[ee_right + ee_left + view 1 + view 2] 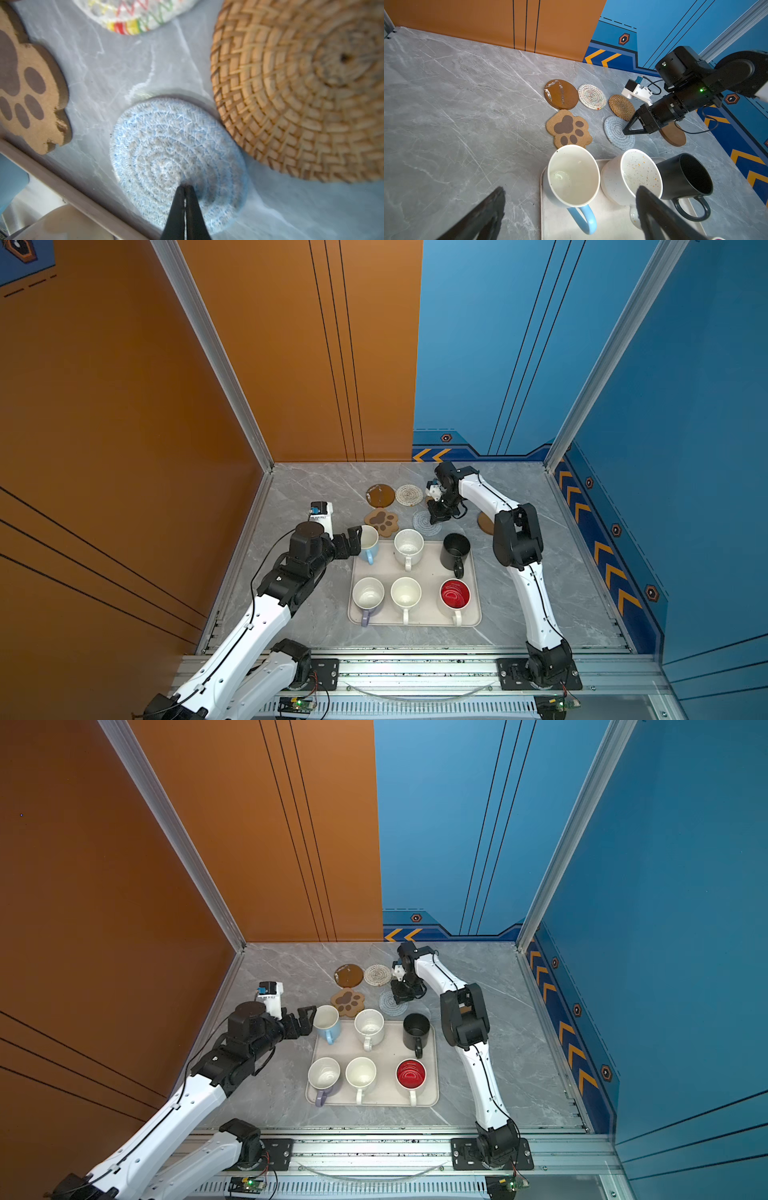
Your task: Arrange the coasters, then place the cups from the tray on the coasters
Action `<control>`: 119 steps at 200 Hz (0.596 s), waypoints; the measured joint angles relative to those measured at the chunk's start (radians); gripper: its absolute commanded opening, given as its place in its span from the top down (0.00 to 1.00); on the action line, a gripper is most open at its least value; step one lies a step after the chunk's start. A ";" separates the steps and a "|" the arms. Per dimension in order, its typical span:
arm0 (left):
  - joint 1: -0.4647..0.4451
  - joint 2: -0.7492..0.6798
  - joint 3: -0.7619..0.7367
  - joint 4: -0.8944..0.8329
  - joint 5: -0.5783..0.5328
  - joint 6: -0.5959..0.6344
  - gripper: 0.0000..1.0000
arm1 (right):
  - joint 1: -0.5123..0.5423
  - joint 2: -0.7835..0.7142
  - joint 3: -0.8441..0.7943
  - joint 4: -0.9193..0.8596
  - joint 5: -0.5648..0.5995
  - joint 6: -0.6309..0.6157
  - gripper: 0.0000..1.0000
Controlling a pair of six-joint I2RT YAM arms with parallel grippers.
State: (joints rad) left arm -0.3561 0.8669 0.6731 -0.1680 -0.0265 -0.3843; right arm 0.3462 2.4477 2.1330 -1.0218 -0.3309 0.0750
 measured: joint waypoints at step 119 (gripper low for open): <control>-0.013 0.013 0.000 0.022 0.000 -0.002 0.01 | -0.103 -0.064 -0.103 -0.001 0.055 -0.009 1.00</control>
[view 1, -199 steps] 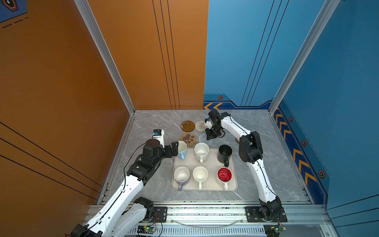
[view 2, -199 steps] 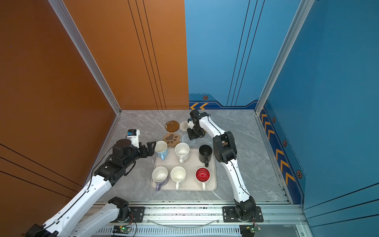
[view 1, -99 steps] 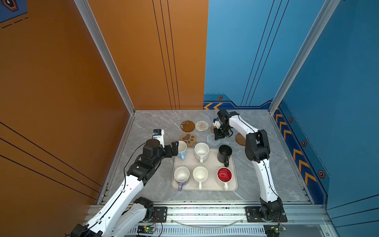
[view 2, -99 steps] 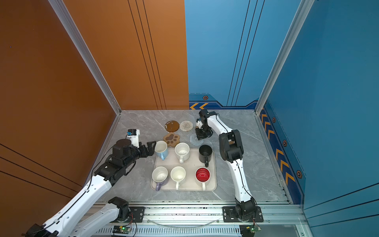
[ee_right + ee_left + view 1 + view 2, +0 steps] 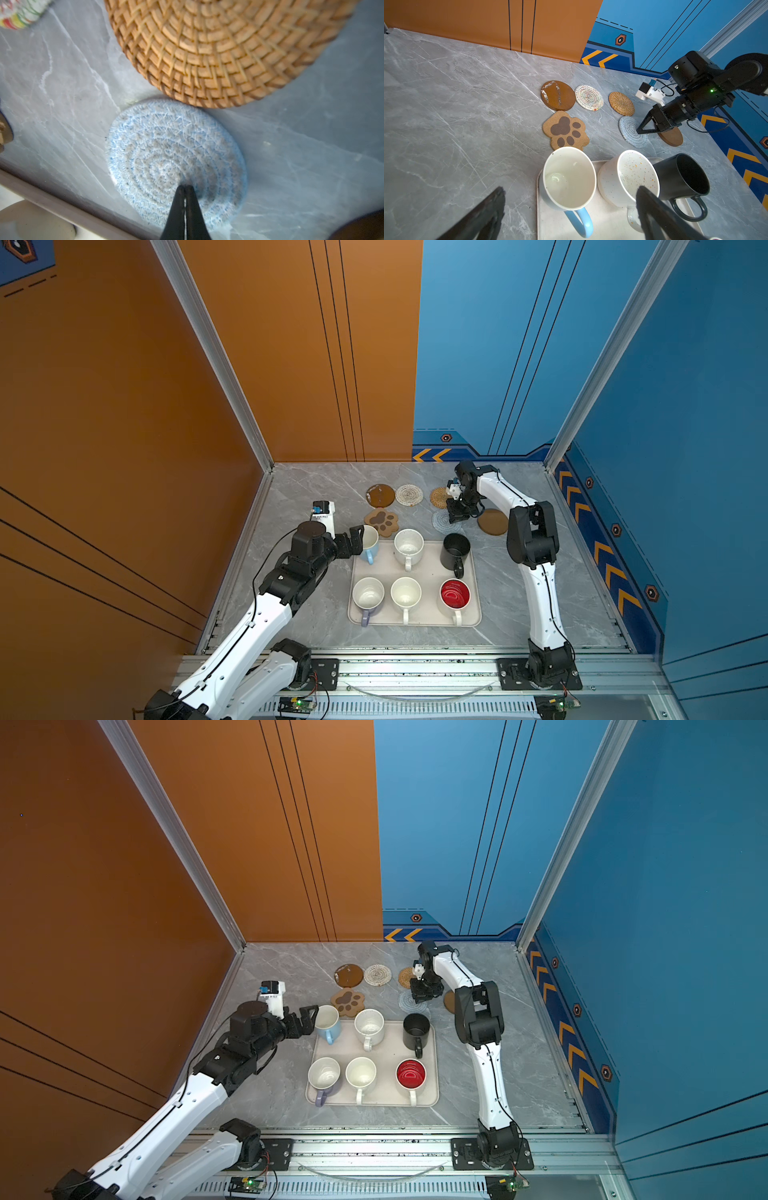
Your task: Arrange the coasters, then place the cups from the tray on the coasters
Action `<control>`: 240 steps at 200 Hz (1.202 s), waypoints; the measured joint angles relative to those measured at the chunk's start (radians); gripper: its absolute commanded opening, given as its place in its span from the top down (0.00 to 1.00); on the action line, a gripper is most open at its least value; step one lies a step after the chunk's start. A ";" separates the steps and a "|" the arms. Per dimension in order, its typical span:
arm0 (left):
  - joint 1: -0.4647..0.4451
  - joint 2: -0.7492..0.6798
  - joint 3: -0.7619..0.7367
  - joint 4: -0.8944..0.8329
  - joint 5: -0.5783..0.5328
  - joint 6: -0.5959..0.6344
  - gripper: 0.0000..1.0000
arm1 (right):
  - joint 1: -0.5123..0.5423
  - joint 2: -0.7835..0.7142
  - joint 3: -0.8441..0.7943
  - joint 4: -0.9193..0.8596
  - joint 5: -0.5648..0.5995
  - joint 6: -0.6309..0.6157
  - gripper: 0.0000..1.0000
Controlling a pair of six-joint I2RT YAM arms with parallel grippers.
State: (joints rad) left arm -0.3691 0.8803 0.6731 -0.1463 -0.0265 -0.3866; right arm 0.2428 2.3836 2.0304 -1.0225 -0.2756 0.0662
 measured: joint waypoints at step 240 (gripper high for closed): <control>-0.045 0.047 0.000 0.008 -0.025 -0.004 0.02 | -0.089 -0.049 -0.071 0.014 0.064 -0.004 1.00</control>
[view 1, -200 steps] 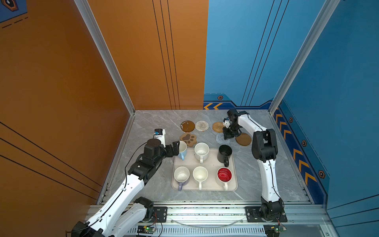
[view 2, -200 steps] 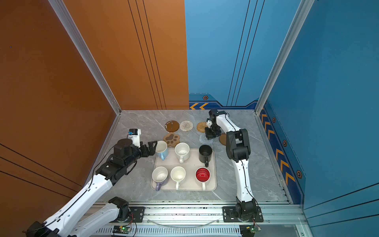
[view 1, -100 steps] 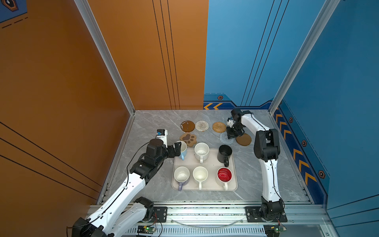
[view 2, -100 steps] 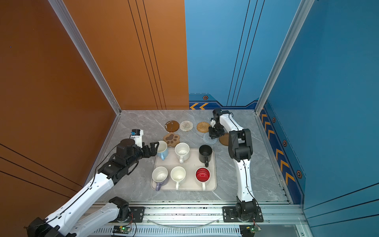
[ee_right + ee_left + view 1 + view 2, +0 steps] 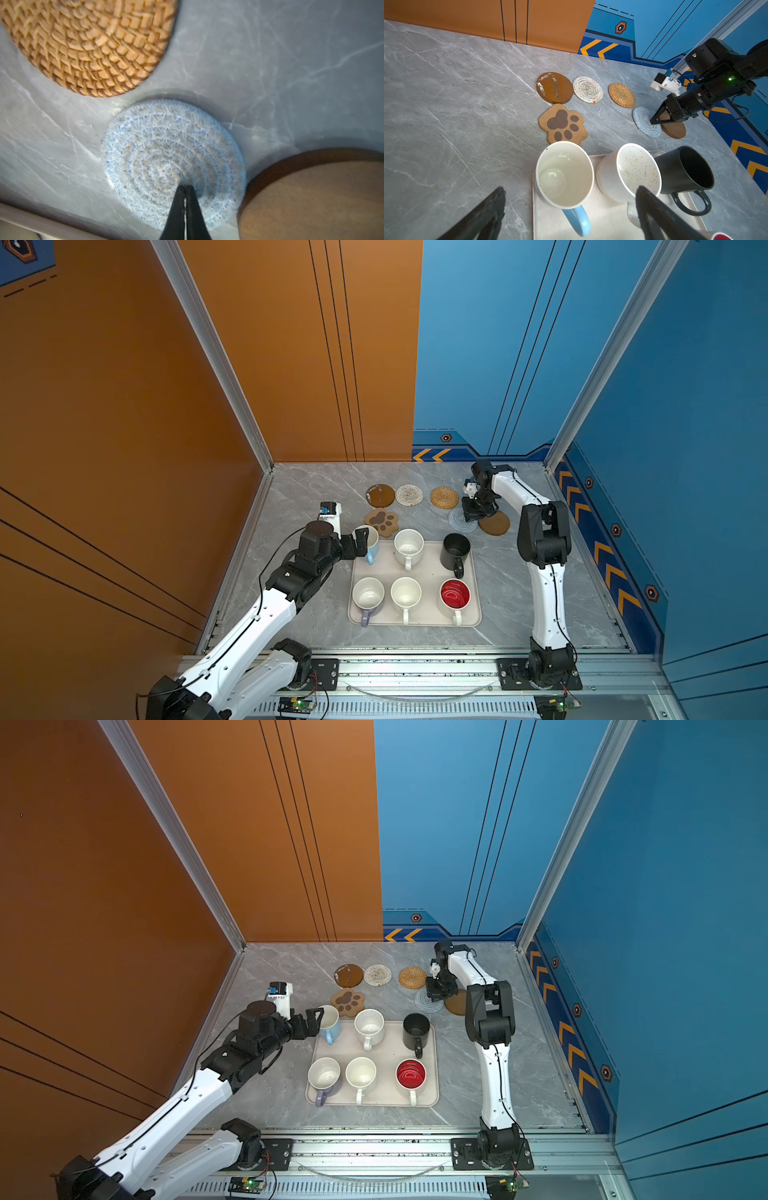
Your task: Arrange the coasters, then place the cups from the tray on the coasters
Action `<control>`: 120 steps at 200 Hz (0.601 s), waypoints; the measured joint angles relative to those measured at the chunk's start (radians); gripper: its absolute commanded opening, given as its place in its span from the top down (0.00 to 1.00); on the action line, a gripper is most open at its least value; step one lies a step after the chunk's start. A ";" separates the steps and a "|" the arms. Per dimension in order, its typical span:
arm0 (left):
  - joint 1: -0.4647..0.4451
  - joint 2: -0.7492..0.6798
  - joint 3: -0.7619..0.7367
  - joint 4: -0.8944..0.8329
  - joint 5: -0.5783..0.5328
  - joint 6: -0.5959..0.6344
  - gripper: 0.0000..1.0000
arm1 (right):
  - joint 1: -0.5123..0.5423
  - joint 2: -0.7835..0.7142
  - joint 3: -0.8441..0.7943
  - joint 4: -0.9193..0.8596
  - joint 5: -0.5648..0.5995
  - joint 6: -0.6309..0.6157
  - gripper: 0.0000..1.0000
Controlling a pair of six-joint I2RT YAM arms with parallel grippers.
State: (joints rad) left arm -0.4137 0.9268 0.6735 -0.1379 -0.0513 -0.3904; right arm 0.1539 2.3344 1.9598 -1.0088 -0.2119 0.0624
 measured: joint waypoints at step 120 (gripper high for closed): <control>-0.011 0.019 0.002 0.000 -0.002 0.000 0.02 | 0.056 -0.062 0.081 0.034 -0.025 0.020 1.00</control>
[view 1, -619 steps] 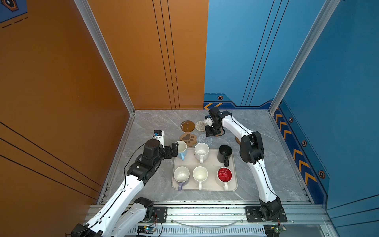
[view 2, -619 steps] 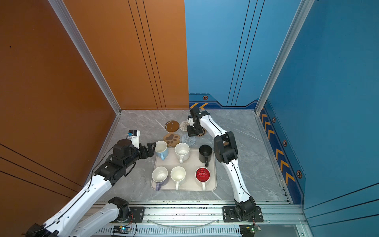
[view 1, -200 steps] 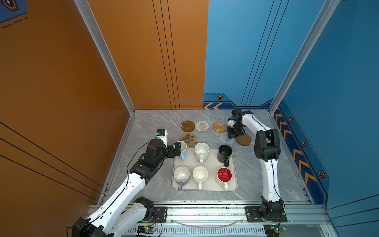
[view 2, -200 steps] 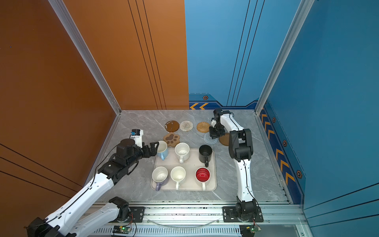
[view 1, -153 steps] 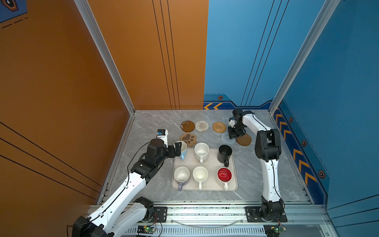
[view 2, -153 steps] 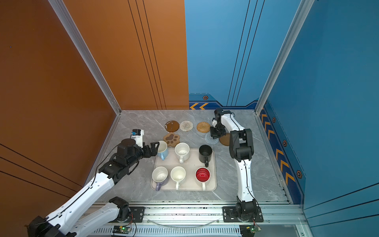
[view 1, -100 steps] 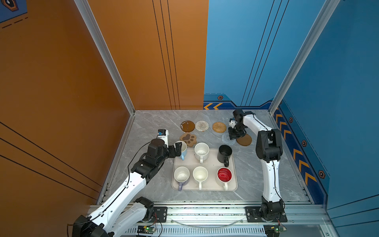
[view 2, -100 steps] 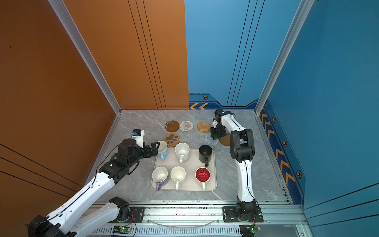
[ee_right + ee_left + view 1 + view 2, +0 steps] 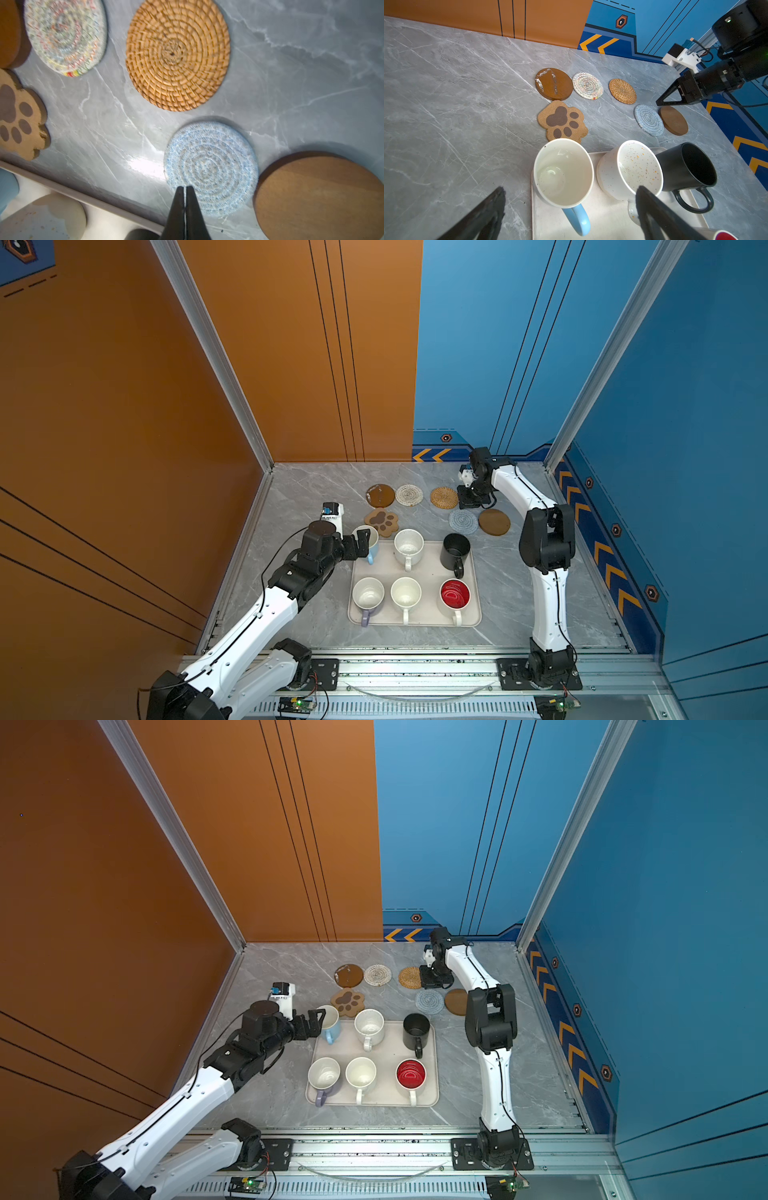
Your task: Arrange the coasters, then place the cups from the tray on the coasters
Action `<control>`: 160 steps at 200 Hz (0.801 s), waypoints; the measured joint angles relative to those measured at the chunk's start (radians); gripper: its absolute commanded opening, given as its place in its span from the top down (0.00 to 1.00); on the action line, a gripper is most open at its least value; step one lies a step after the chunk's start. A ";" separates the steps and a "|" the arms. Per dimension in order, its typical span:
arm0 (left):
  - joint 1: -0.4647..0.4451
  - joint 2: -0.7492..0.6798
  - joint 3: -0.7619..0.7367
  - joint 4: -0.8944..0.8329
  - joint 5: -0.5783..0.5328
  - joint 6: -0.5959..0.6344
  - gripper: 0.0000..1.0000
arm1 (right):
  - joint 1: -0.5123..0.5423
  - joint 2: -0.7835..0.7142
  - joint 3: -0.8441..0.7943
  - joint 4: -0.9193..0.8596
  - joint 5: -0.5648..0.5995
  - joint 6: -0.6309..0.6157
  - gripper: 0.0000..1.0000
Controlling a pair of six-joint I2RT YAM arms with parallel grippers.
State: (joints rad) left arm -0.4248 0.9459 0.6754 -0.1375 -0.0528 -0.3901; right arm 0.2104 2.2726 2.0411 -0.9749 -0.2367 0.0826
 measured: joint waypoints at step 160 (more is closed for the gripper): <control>0.000 -0.005 0.015 -0.015 -0.023 0.008 0.02 | 0.026 0.266 0.247 0.141 0.006 0.167 1.00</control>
State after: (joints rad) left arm -0.4252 0.9413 0.6907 -0.1524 -0.0761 -0.3820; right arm 0.2367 2.5381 2.2879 -0.8337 -0.2306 0.2497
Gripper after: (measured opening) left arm 0.983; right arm 0.047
